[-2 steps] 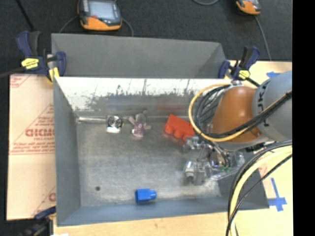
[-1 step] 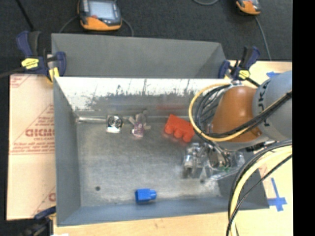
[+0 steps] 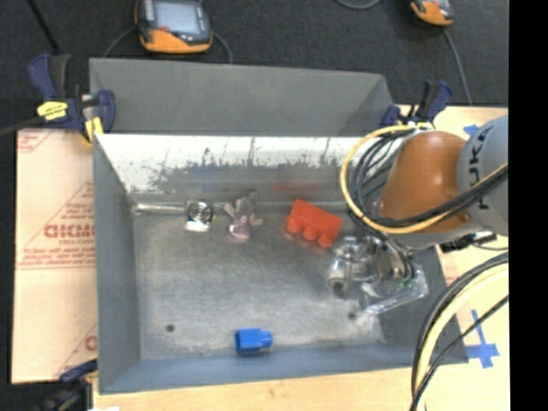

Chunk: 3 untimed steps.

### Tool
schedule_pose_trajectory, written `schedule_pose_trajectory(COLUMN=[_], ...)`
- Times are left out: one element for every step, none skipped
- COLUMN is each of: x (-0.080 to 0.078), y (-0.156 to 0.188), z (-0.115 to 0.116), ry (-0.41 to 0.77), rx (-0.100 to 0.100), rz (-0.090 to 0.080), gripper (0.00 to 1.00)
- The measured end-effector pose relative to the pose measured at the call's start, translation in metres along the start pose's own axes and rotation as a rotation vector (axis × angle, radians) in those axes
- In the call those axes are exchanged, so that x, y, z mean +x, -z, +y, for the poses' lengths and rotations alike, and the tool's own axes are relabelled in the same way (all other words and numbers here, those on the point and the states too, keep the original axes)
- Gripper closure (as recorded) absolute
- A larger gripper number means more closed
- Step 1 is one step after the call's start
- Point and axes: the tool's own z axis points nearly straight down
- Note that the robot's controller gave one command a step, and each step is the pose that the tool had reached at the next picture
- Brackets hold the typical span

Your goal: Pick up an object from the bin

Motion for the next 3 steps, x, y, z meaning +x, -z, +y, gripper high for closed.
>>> schedule_pose_trajectory(x=[-0.001,-0.003,-0.005], y=[0.005,0.028,0.061], z=[-0.001,-0.003,-0.004], ry=[0.000,-0.001,-0.002], rx=[0.000,0.000,0.000], rz=[0.002,0.001,0.000], gripper=[1.00,1.00,1.00])
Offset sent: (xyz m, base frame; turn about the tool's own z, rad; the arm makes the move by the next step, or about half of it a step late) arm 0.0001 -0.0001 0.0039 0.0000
